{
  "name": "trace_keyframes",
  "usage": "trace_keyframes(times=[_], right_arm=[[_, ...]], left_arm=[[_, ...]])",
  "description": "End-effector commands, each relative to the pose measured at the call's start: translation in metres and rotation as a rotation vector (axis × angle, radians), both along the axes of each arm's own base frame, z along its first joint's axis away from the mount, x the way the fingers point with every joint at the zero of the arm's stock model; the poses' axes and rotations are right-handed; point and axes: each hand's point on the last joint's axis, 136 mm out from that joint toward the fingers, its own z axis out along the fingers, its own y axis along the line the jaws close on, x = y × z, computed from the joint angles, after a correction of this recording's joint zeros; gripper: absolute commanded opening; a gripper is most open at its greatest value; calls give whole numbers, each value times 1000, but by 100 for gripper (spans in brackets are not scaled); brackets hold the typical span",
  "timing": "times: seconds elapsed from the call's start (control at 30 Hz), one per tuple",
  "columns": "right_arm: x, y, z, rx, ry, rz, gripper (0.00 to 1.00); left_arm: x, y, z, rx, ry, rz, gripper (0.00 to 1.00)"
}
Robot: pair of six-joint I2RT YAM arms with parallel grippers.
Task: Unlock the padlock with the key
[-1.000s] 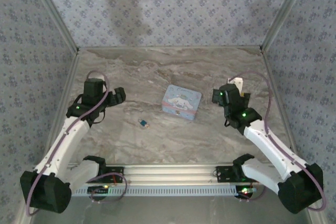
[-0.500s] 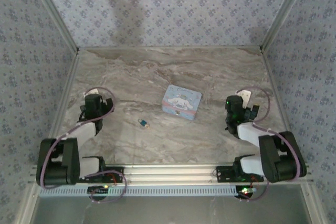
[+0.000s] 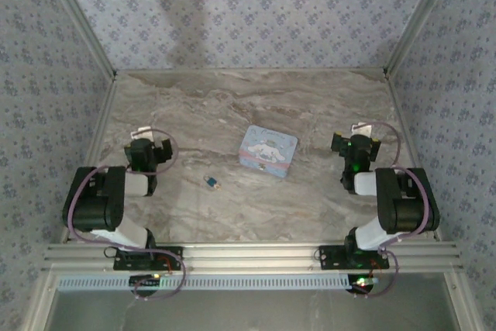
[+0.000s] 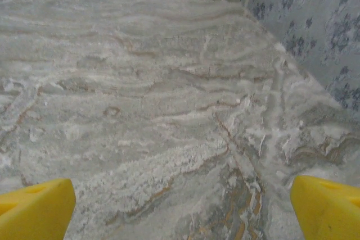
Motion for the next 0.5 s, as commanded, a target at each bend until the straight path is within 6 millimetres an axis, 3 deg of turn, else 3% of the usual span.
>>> trace_keyframes(times=[0.0, 0.1, 0.47], right_arm=[[4, 11, 7, -24, -43, 36, 100], [2, 19, 5, -46, -36, 61, 100], [6, 17, 3, 15, -15, 101, 100]], left_arm=[[13, 2, 28, 44, -105, 13, 98], [13, 1, 28, 48, -102, 12, 98], [12, -3, 29, 67, -104, 8, 98]])
